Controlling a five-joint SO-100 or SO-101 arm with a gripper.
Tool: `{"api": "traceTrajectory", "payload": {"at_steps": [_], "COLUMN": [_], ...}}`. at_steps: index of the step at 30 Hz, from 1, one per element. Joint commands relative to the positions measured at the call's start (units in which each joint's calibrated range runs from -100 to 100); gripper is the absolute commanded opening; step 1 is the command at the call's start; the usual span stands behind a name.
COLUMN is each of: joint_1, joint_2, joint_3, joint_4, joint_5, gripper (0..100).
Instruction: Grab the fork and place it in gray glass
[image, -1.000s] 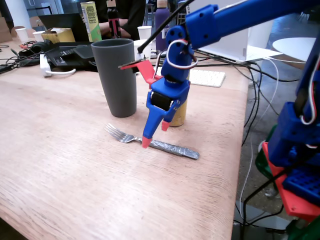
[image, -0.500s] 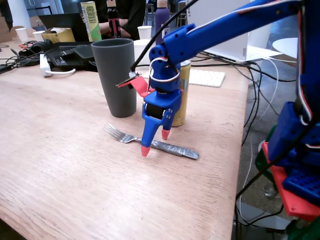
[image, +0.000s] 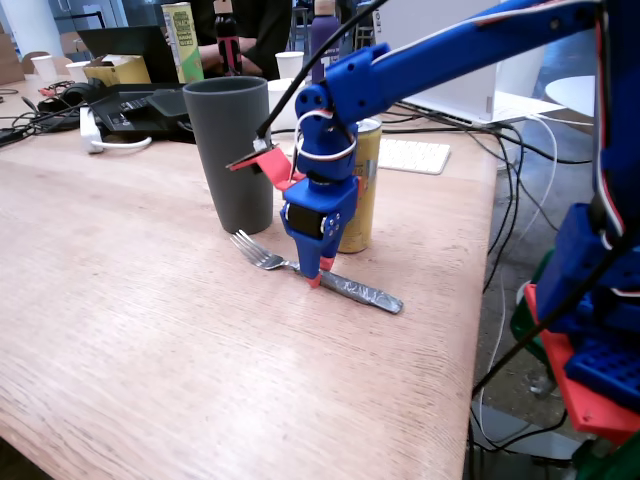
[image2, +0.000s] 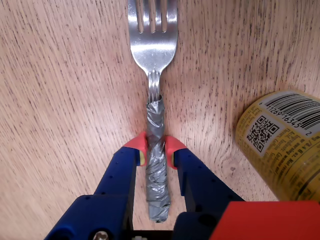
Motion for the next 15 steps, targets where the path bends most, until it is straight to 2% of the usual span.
{"api": "traceTrajectory", "payload": {"at_steps": [1, 6, 9, 13, 15], "joint_1": [-0.7, -2.1, -2.2, -2.4, -7.0], "joint_2": [-0.1, -2.1, -9.8, -24.9, -33.4], "joint_3": [-0.1, 0.1, 0.6, 11.9, 16.7], "joint_4": [0.6, 0.6, 0.6, 0.6, 0.6], "joint_5": [-0.1, -0.1, -0.1, -0.1, -0.1], "gripper": [0, 0, 0, 0, 0]}}
